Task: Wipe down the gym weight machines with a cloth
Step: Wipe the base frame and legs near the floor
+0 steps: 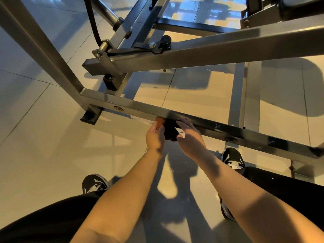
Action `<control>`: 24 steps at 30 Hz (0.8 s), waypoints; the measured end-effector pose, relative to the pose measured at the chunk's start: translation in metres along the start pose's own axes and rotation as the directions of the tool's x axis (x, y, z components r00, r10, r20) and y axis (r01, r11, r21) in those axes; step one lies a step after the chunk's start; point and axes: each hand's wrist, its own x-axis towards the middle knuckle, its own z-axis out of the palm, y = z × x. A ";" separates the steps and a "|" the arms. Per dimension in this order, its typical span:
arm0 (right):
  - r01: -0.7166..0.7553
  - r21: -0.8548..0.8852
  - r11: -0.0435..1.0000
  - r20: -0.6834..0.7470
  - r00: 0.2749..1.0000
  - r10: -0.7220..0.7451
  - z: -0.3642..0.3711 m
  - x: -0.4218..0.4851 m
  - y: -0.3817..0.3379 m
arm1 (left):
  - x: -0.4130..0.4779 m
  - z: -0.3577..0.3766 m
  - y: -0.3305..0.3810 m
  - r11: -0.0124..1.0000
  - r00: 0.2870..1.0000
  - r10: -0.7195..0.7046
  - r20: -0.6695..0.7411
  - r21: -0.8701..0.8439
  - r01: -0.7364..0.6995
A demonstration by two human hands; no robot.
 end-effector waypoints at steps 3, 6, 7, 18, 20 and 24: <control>0.008 -0.027 1.000 0.000 1.000 -0.008 0.001 0.000 0.002 | 0.020 -0.010 -0.001 0.993 0.988 -0.093 -0.122 -0.080 0.084; 0.011 -0.040 0.999 0.000 1.000 -0.011 0.003 0.000 0.003 | 0.013 -0.003 -0.001 0.994 0.996 -0.081 -0.042 -0.076 0.078; 0.004 -0.034 0.999 -0.006 1.000 -0.005 0.004 -0.001 0.002 | 0.006 0.001 -0.004 0.997 0.999 -0.054 0.004 -0.063 0.054; -0.007 -0.022 1.000 0.013 1.000 0.007 0.003 0.002 0.003 | 0.015 0.000 -0.005 0.978 0.990 -0.139 -0.021 -0.163 0.134; 0.000 -0.023 1.000 0.009 1.000 0.001 0.004 0.003 0.004 | 0.011 0.005 -0.005 0.977 0.992 -0.127 0.012 -0.172 0.127; -0.013 -0.024 1.000 -0.011 1.000 0.013 0.006 0.000 0.000 | -0.015 0.013 0.003 0.995 0.997 -0.004 0.083 -0.095 0.012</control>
